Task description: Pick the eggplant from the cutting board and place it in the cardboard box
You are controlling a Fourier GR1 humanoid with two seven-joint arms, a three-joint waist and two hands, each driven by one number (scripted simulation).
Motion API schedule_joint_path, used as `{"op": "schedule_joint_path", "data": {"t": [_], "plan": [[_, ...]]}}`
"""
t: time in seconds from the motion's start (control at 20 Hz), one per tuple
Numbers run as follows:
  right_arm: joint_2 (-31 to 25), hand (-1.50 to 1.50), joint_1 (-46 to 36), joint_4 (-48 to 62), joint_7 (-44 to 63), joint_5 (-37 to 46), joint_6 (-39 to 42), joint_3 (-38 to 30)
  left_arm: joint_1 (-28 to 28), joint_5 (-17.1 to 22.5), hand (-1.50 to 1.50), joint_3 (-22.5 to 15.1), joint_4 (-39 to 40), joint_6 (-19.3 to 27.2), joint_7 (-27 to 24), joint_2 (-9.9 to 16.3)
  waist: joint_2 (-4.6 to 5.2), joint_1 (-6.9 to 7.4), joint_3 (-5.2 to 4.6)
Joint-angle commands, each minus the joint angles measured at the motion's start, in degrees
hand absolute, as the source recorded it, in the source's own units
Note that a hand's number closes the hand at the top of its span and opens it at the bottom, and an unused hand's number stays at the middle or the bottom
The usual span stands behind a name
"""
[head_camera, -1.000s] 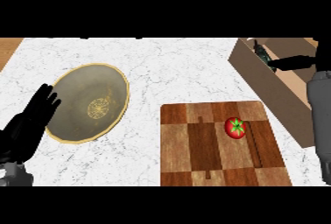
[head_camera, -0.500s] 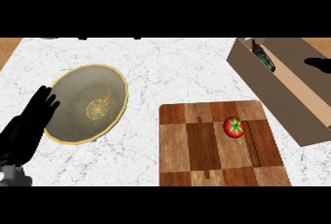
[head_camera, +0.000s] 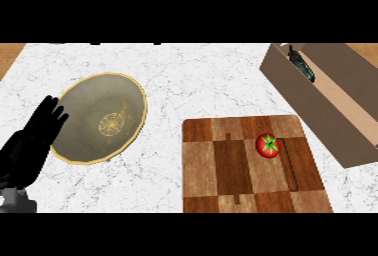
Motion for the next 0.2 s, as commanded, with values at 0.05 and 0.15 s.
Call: {"op": "schedule_joint_path", "data": {"t": [0.05, 0.15], "plan": [[-2.43, -1.50, 5.48, -1.16, -3.17, -4.12, 2.20, -0.46, 4.63, -0.17, 0.00, -0.69, -1.61, -1.76, -2.37, -1.57, 0.04, 0.33, 0.00], [-6.95, -1.50, 3.72, 7.18, -6.28, -5.04, 2.97, -1.20, 1.35, -0.54, 0.00, -1.01, -1.71, -0.66, 0.18, -1.09, 0.12, 0.48, 0.02]]}}
